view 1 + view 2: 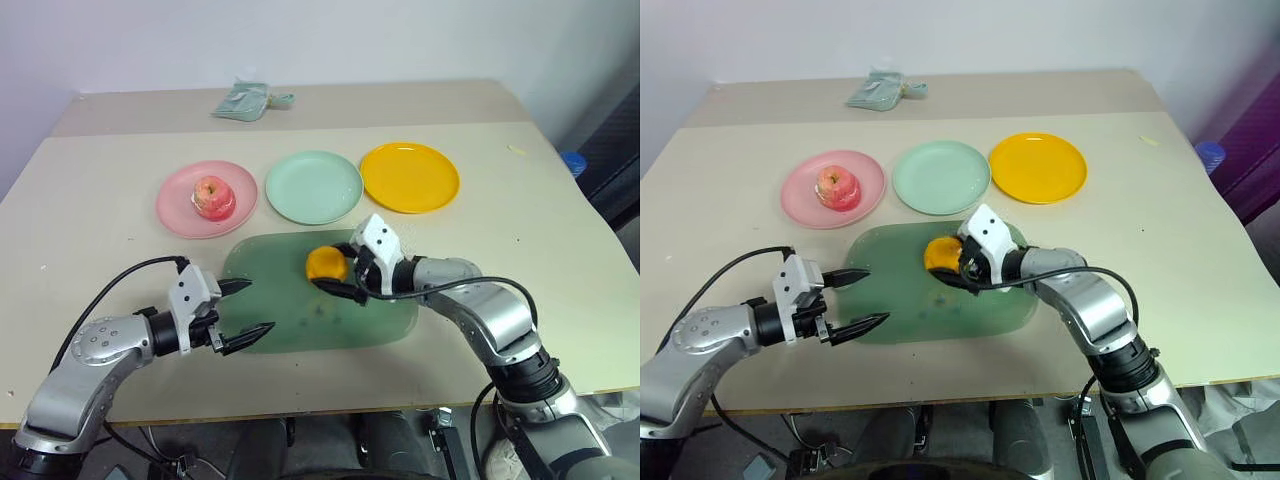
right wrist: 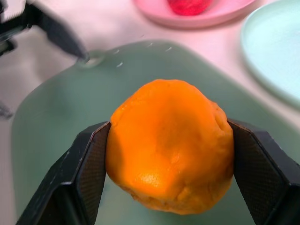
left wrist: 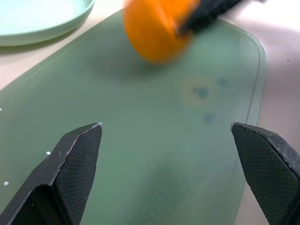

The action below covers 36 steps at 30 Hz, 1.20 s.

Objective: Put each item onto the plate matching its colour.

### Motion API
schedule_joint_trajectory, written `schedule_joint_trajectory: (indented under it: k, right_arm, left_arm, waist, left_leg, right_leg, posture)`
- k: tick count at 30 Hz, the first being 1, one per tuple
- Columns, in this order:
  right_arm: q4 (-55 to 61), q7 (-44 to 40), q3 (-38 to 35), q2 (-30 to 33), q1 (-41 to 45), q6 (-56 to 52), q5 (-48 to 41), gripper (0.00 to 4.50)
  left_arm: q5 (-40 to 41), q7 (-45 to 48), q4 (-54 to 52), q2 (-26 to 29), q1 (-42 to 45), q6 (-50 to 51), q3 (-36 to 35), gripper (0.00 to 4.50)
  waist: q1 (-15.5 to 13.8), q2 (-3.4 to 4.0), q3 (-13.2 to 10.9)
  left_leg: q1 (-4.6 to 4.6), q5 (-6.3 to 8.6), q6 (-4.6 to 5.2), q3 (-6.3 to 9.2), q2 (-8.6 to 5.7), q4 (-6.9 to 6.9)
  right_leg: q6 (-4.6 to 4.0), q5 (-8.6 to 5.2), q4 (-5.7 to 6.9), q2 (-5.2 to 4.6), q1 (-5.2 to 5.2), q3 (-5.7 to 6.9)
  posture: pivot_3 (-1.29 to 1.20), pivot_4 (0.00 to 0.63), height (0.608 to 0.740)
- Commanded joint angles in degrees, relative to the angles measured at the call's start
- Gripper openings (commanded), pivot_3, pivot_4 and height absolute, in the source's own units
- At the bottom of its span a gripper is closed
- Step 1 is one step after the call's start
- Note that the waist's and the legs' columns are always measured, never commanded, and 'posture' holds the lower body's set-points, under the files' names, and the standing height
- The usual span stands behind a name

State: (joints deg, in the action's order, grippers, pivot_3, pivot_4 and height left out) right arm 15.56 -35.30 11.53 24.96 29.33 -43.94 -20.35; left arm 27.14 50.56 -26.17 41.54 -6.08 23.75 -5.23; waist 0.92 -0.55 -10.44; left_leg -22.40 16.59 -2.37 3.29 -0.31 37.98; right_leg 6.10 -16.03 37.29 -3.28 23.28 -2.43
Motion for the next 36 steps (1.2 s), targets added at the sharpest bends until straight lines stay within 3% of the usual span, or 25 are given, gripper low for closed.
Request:
schedule_joint_trajectory:
  k: [1,9,10,11,17,22,25,28,30,33,34,36]
  right_arm:
    - [-7.9,7.1,-7.4,-1.8,7.4,1.4,2.2,3.16]
    - [-50.9,19.2,-14.3,-3.3,24.6,19.8,10.7,3.16]
    - [-53.2,18.4,-15.2,-3.4,25.7,21.6,10.3,4.18]
    - [-53.3,17.1,-15.4,-3.2,25.9,23.2,10.1,4.46]
    - [-33.3,0.7,-14.4,2.3,16.1,24.2,5.8,4.46]
    - [-10.9,-17.4,-12.9,12.4,-1.6,16.6,-3.8,4.46]
    - [-6.3,-21.1,-9.8,16.2,-8.9,15.3,-3.0,4.46]
    - [-7.6,-19.2,-6.5,14.8,-10.3,14.8,-0.2,4.46]
    - [-8.5,-17.4,-5.8,12.9,-9.5,14.6,0.7,3.63]
    - [-8.5,-14.3,-6.3,9.1,-6.7,15.0,0.7,2.04]
    - [-8.7,-12.9,-6.7,7.0,-5.0,14.7,0.2,1.71]
    - [-9.3,-11.1,-7.1,4.4,-2.8,14.3,-0.1,1.71]
  left_arm:
    - [0.7,-0.1,-2.9,-0.7,0.7,-0.8,0.6,4.50]
    - [1.1,-1.1,-5.3,-2.7,2.4,0.8,3.7,4.50]
    - [1.0,-1.5,-5.7,-2.8,2.5,1.0,4.0,4.50]
    - [1.1,-1.9,-6.0,-2.9,2.5,1.2,4.2,4.50]
    - [1.7,-3.7,-7.4,-2.9,2.1,2.6,3.4,4.50]
    - [2.1,-3.3,-7.1,-2.5,2.4,2.8,2.9,4.50]
    - [2.3,-2.4,-6.3,-2.2,3.3,2.8,2.9,4.50]
    - [2.0,-1.5,-4.9,-2.0,4.0,2.1,2.7,4.50]
    - [1.8,-1.2,-4.1,-2.0,4.1,1.6,2.4,4.50]
    - [1.5,-1.3,-3.4,-1.8,3.2,0.9,1.1,4.50]
    - [1.5,-1.7,-3.0,-1.9,2.5,0.6,0.2,4.50]
    - [1.5,-2.4,-2.4,-2.1,1.8,0.3,-1.0,4.50]
  waist:
    - [0.0,0.00,0.0]
    - [0.2,0.03,0.0]
    - [0.3,0.06,0.0]
    - [0.3,0.12,-0.1]
    - [0.8,0.19,-0.1]
    - [-0.2,0.19,-0.1]
    - [-0.2,0.18,-0.1]
    - [0.5,0.19,-0.1]
    - [0.5,0.21,-0.1]
    - [0.3,0.20,-0.1]
    - [0.3,0.20,-0.1]
    - [0.2,0.21,-0.1]
  left_leg:
    - [0.00,0.00,0.00,-0.01,0.00,0.00]
    - [-0.03,-0.01,-0.01,-0.14,-0.09,-0.06]
    - [-0.04,-0.01,-0.01,-0.18,-0.11,-0.10]
    - [-0.04,0.00,-0.01,-0.20,-0.10,-0.11]
    - [-0.08,0.01,0.01,-0.15,0.02,-0.14]
    - [-0.05,0.04,0.07,-0.12,0.01,-0.06]
    - [0.02,0.04,0.08,-0.07,0.01,0.01]
    - [0.12,0.04,0.08,-0.18,0.03,0.03]
    - [0.13,0.04,0.07,-0.17,0.03,0.03]
    - [0.10,0.04,0.07,-0.12,0.05,0.02]
    - [0.08,0.04,0.07,-0.11,0.07,0.02]
    - [0.06,0.04,0.07,-0.11,0.11,0.01]
  right_leg:
    - [0.00,0.00,0.00,0.00,0.00,0.00]
    - [0.00,0.00,-0.02,-0.02,0.08,-0.05]
    - [0.00,0.00,-0.01,-0.02,0.14,-0.09]
    - [0.00,0.00,-0.02,-0.01,0.16,-0.10]
    - [0.00,0.00,0.00,0.04,0.19,-0.13]
    - [0.01,0.01,-0.06,0.01,0.05,-0.10]
    - [0.01,0.00,-0.08,0.01,-0.10,-0.05]
    - [0.01,0.00,-0.03,0.07,-0.11,-0.12]
    - [-0.01,0.00,0.00,0.18,-0.09,-0.13]
    - [-0.02,0.00,-0.01,0.27,-0.06,-0.15]
    - [-0.02,0.00,-0.02,0.27,-0.04,-0.16]
    - [-0.02,0.00,-0.02,0.27,-0.01,-0.18]
  posture:
    - [0.00,0.150,0.740]
    - [0.00,0.150,0.740]
    - [0.00,0.150,0.740]
    - [0.00,0.150,0.740]
    - [0.00,0.150,0.740]
    - [0.00,0.150,0.740]
    - [0.00,0.150,0.740]
    - [0.00,0.150,0.740]
    - [0.00,0.150,0.740]
    - [0.00,0.150,0.740]
    - [0.00,0.150,0.740]
    - [0.00,0.150,0.740]
